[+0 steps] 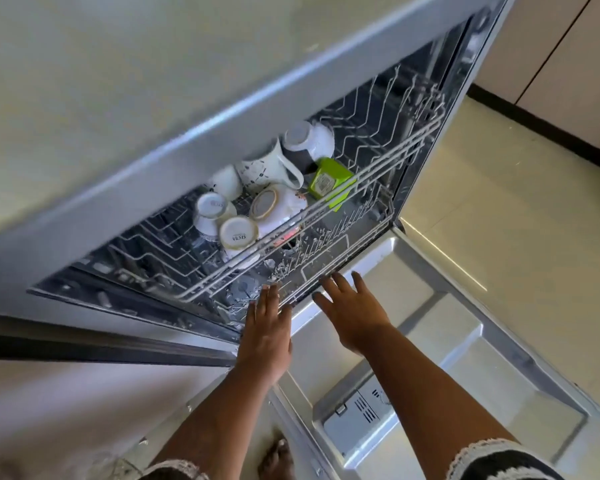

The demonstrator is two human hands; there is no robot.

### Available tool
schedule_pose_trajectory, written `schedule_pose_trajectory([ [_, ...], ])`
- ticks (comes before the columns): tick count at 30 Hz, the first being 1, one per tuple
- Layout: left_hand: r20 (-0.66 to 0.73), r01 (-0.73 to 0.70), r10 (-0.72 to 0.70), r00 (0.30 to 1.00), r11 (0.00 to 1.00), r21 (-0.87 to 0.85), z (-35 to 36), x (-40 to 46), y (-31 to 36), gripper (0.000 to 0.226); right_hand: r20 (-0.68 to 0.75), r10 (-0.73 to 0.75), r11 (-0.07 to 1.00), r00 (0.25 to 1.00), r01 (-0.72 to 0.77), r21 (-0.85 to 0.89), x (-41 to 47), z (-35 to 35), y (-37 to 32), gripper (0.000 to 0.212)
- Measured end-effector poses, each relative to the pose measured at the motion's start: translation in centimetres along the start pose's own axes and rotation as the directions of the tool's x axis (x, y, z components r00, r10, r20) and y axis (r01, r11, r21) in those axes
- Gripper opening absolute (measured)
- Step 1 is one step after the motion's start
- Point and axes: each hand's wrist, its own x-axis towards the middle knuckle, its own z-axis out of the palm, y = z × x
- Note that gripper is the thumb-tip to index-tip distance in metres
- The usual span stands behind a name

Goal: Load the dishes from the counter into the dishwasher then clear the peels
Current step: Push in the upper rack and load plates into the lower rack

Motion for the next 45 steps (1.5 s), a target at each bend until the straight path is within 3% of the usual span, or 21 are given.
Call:
schedule_pose_trajectory([
  [9,0.077,0.056,-0.044,0.996,0.986,-0.160,5.7,6.3,-2.2,0.048,-0.024,0.046,0.997,0.999,-0.047,-0.056,9.7,2.9,1.1,0.084],
  [16,0.154,0.059,-0.035,0.988,0.986,-0.156,7.5,7.3,-2.2,0.051,-0.057,0.084,0.996,0.995,-0.083,0.018,10.7,3.2,0.6,0.059],
  [24,0.369,-0.012,0.089,0.925,0.978,-0.206,7.6,2.8,1.8,0.060,0.034,0.116,0.992,0.993,-0.118,0.047,4.5,3.9,0.5,0.042],
  [45,0.622,-0.131,0.366,0.692,0.911,-0.391,11.1,-12.5,17.7,0.063,0.350,0.226,0.963,0.909,-0.262,0.060,-18.3,13.7,1.0,0.035],
])
